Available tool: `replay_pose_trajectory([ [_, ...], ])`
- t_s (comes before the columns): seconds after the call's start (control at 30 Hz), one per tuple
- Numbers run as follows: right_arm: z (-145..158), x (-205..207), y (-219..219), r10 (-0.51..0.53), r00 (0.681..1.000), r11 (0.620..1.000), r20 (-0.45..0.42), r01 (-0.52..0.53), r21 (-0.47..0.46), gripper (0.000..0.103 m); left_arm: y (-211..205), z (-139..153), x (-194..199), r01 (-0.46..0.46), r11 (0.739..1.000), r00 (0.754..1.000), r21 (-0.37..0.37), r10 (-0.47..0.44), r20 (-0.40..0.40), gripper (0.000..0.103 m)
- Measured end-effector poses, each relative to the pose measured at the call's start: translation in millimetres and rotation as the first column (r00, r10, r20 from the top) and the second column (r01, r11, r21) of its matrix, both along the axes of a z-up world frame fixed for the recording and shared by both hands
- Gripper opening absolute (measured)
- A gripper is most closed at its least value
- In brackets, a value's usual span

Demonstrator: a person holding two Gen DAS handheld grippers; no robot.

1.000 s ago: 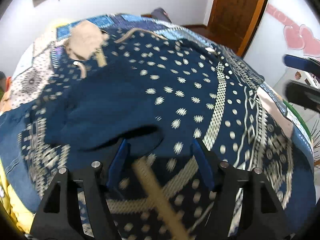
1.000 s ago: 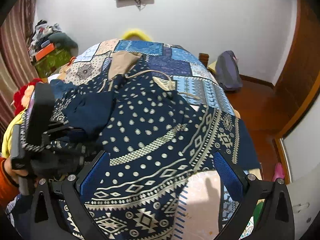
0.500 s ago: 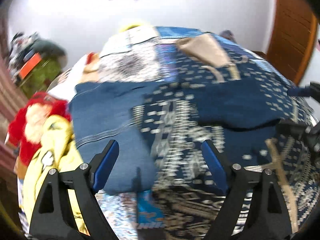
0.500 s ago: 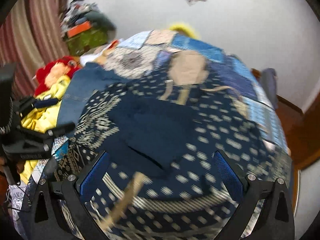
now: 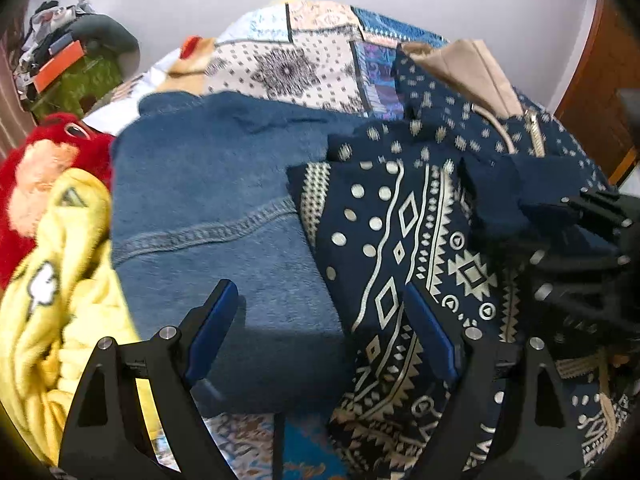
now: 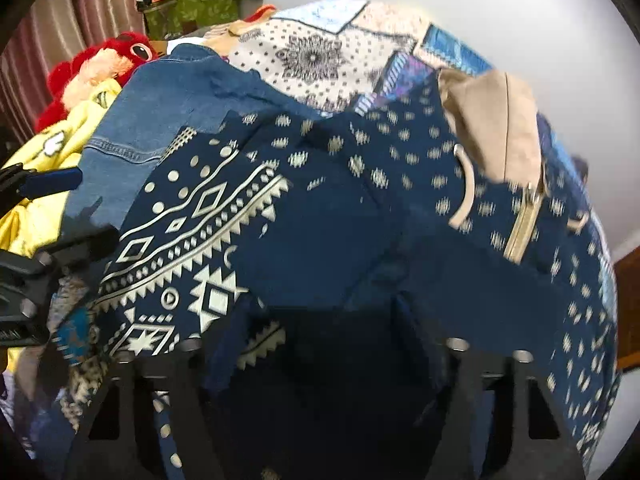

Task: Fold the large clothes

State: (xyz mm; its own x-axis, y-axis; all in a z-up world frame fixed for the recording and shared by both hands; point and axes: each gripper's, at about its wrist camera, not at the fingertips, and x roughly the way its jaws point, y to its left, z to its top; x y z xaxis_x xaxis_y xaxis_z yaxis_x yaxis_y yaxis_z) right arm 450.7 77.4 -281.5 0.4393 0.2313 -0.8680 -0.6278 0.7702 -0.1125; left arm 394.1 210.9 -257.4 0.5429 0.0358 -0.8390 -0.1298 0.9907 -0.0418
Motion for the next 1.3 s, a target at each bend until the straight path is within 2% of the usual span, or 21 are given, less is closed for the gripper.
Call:
replay_pose_trajectory([
  [0.07,3,3,-1,0.000,1.000,1.000,0.003,0.000,0.007,0.027,-2,-13,6,-0.014,1.000,0.999,-0.002,0.014,-0.040,0.085],
  [0.13,9,7,-8,-0.014,1.000,1.000,0.002,0.014,0.024,0.013,-5,-22,9,-0.024,1.000,0.998,-0.001,0.024,-0.053,0.085],
  [0.17,15,10,-15,-0.027,1.000,0.999,-0.003,0.027,0.042,0.011,-7,-24,9,-0.025,1.000,0.998,0.015,0.026,-0.050,0.085],
  [0.23,30,10,-32,-0.055,0.998,0.993,-0.017,0.056,0.102,0.010,-15,-25,9,-0.025,0.998,0.999,0.065,0.028,-0.043,0.086],
  [0.3,49,8,-51,-0.084,0.996,0.986,0.005,0.082,0.142,0.010,-19,-26,9,-0.022,0.996,0.999,0.089,0.026,-0.044,0.086],
  [0.43,92,1,-97,-0.147,0.987,0.968,0.061,0.131,0.214,0.010,-12,-26,13,-0.045,0.998,0.997,0.048,0.048,-0.066,0.088],
  [0.53,119,-6,-140,-0.206,0.974,0.950,0.092,0.177,0.258,0.010,-14,-26,14,-0.042,0.997,0.996,0.067,0.047,-0.080,0.088],
  [0.67,137,-12,-201,-0.296,0.950,0.923,0.103,0.257,0.286,0.010,-13,-26,17,-0.064,0.996,0.993,0.063,0.070,-0.097,0.088],
  [0.8,131,-16,-249,-0.358,0.930,0.908,0.087,0.325,0.264,0.010,-15,-27,20,-0.081,0.994,0.990,0.073,0.089,-0.107,0.089],
  [1.0,86,-8,-300,-0.426,0.905,0.888,-0.005,0.419,0.188,0.009,-17,-29,21,-0.090,0.992,0.988,0.083,0.100,-0.117,0.090],
  [1.13,49,-5,-312,-0.441,0.898,0.897,0.013,0.440,0.047,0.010,-17,-29,22,-0.087,0.993,0.988,0.084,0.097,-0.119,0.090],
  [1.27,27,-7,-322,-0.448,0.892,0.887,0.061,0.452,-0.094,0.010,-17,-28,21,-0.074,0.994,0.989,0.083,0.084,-0.118,0.090],
  [1.3,26,-9,-325,-0.443,0.894,0.888,0.068,0.448,-0.099,0.011,-17,-27,21,-0.066,0.994,0.990,0.087,0.076,-0.122,0.090],
])
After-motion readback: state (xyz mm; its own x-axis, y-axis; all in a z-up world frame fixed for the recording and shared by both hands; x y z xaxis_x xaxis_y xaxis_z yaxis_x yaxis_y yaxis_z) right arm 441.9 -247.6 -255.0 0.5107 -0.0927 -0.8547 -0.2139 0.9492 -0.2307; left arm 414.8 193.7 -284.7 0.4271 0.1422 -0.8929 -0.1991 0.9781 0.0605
